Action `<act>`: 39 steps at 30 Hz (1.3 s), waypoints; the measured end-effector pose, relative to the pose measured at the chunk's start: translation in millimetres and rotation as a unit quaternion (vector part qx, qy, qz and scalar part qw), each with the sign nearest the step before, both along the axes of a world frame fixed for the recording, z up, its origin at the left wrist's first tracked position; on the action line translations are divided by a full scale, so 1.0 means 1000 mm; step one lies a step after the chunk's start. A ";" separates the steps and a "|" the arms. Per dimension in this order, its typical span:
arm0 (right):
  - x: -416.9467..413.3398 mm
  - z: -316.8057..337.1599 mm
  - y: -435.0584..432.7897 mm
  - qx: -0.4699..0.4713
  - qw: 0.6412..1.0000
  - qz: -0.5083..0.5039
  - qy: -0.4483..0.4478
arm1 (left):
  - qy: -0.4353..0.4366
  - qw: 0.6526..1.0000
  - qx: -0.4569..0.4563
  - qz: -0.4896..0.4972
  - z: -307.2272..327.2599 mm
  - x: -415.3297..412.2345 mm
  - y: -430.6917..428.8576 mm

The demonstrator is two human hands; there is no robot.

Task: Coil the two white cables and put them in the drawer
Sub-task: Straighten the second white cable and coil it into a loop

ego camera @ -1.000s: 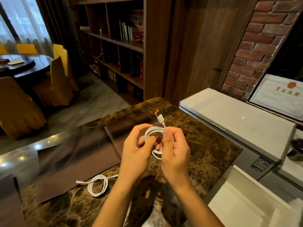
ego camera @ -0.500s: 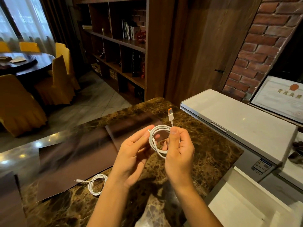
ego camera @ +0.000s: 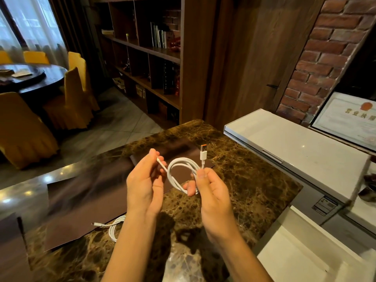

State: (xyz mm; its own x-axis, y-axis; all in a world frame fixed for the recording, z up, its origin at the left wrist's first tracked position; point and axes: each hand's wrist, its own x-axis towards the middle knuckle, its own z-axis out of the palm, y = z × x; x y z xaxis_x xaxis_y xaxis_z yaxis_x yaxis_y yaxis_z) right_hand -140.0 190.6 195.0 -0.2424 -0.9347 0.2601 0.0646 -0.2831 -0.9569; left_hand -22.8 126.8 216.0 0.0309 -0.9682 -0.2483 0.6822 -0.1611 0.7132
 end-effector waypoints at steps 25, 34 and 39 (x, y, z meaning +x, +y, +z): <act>-0.023 0.011 -0.009 0.124 0.981 -0.048 0.140 | -0.290 0.912 -0.289 -0.003 -0.025 -0.023 0.036; -0.025 0.019 -0.001 0.089 0.991 -0.020 -0.101 | -0.197 0.948 -0.249 -0.037 -0.028 -0.020 0.030; -0.031 0.026 -0.003 0.109 0.989 -0.019 -0.099 | -0.173 0.952 -0.249 -0.047 -0.027 -0.016 0.030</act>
